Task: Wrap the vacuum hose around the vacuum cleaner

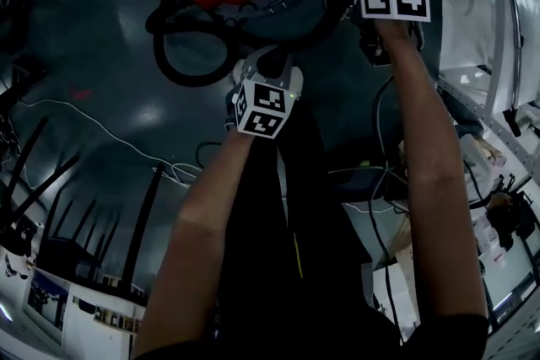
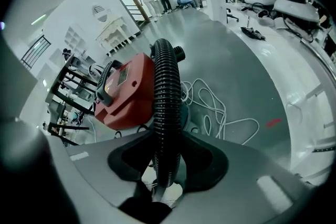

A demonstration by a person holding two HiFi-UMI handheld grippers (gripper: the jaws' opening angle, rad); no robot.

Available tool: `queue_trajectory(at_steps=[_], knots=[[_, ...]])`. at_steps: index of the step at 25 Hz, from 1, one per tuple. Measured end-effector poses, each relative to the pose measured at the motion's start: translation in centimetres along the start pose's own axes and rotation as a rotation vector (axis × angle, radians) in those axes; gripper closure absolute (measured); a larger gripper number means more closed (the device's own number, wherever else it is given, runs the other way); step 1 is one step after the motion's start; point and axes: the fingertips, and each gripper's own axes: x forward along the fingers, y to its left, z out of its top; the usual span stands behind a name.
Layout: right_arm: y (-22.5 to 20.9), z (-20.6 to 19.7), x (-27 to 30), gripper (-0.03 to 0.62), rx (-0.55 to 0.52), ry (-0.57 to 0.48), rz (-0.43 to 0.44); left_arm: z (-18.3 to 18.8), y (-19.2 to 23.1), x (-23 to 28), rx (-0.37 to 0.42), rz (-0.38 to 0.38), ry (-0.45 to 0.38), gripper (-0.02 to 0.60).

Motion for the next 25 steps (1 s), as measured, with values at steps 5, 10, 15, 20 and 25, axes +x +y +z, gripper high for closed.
queue_trajectory(at_steps=[5,10,15,20,25], knots=[[1.1,-0.8,-0.8,0.441,0.033,-0.019,0.047,-0.7,-2.1,1.4,0.006,-0.028,0.015,0.443],[1.9,-0.8,-1.3,0.44,0.038,-0.049,0.051,1.3,-3.4,4.0,0.045,-0.048,-0.019,0.399],[2.7,-1.2,-2.0,0.441,0.052,-0.071,0.076,3.7,-4.2,7.0,0.071,-0.085,-0.049,0.348],[2.8,-1.0,-2.2,0.442,0.05,-0.083,0.093,3.8,-4.3,9.5,0.135,-0.106,-0.017,0.348],[2.3,-1.0,-2.3,0.441,0.02,-0.094,0.103,4.1,-5.2,9.9,0.107,-0.158,-0.019,0.389]])
